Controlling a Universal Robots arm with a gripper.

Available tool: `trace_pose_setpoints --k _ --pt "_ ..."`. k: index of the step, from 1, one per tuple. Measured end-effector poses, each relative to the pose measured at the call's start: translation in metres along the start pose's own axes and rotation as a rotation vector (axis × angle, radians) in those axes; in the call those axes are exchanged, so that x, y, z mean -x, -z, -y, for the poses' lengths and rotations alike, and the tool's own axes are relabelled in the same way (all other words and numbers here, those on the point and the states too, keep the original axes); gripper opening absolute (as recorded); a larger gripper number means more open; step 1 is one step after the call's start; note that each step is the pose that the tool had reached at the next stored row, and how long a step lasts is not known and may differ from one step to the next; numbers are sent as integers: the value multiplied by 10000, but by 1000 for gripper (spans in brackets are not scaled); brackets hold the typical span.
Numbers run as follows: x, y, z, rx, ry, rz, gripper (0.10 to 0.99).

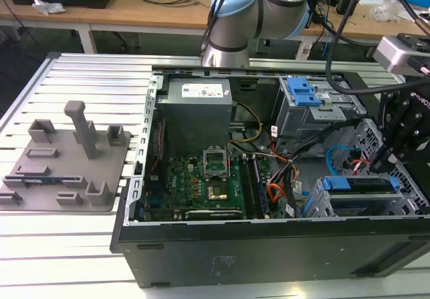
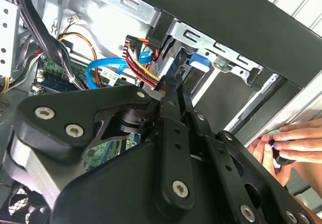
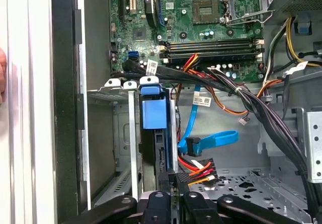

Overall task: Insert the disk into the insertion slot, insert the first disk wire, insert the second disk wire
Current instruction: 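Insert the first disk wire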

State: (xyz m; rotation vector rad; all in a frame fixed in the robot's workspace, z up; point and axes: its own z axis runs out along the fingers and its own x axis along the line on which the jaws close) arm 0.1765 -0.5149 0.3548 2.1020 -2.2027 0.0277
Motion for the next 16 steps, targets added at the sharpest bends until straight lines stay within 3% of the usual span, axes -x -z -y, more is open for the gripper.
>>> trace_pose_setpoints --k 6,16 --pt "-47 -25 3 1 -1 1 165" --pt "-43 -50 4 0 -1 -1 165"
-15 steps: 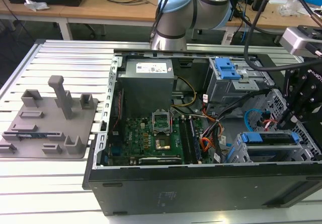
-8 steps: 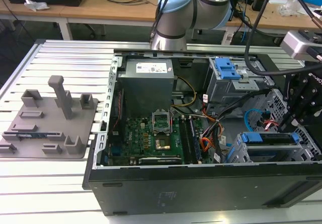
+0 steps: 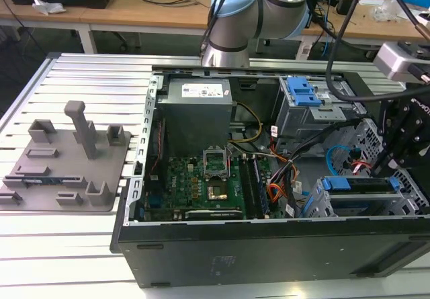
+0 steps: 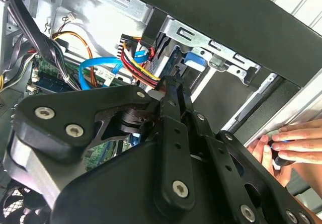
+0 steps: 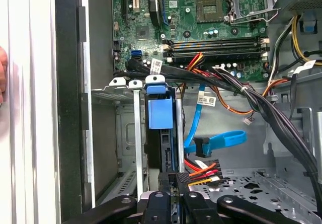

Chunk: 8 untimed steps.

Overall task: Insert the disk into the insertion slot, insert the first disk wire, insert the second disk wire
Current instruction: 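Insert the first disk wire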

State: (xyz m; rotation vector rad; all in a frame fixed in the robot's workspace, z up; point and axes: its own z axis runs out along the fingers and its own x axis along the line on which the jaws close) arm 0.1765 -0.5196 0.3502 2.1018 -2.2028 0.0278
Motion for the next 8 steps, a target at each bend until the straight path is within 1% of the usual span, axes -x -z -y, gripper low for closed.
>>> trace_pose_setpoints --k 8 --pt "1 -40 2 0 0 1 165"
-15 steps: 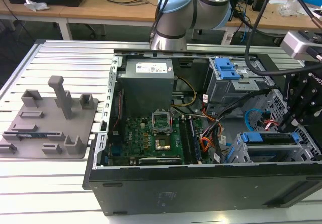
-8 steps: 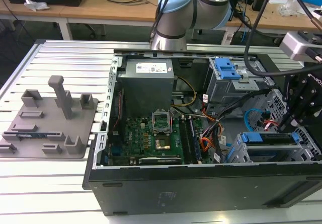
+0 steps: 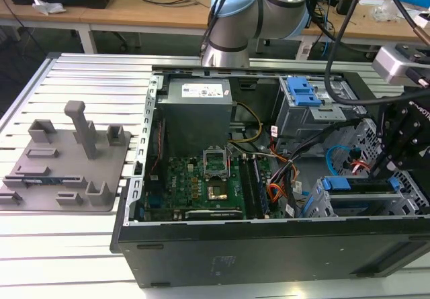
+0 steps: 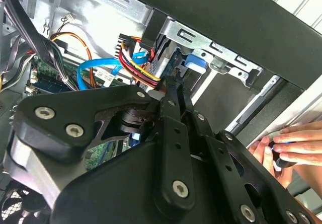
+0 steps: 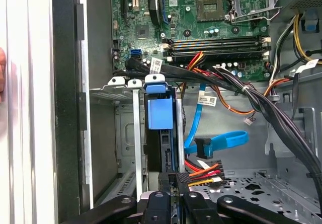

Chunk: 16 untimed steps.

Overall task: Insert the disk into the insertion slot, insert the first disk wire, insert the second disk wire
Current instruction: 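Insert the first disk wire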

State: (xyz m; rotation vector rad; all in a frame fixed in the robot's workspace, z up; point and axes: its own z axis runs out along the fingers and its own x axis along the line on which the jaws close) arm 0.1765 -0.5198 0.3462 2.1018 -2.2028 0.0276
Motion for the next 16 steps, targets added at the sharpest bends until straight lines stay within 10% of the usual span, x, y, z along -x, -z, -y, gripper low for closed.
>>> trace_pose_setpoints --k 16 --pt "-14 -64 4 -1 1 -2 165"
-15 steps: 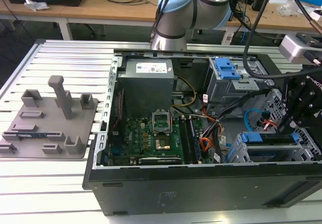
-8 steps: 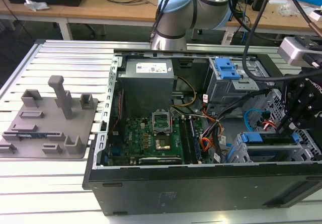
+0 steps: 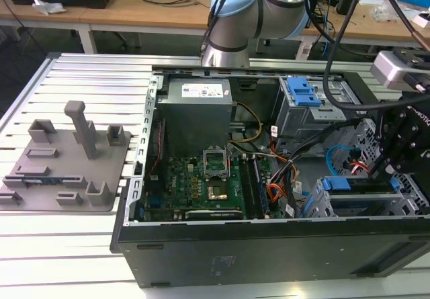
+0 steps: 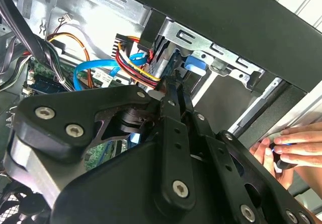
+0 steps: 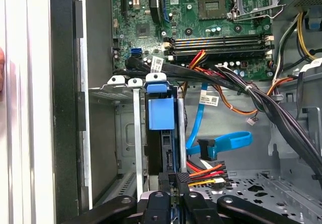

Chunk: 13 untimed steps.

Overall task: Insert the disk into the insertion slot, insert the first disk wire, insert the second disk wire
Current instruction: 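Insert the first disk wire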

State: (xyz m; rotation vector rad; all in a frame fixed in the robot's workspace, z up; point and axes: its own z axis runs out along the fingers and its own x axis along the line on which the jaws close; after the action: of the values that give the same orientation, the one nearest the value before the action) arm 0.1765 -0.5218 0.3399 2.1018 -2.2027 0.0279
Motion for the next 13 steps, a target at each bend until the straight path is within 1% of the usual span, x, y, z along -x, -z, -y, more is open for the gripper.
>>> trace_pose_setpoints --k 5,7,13 --pt "-8 -4 0 0 0 1 165" --pt "-13 -4 1 3 -1 -16 165" --pt "-19 -4 1 5 -2 -29 165"
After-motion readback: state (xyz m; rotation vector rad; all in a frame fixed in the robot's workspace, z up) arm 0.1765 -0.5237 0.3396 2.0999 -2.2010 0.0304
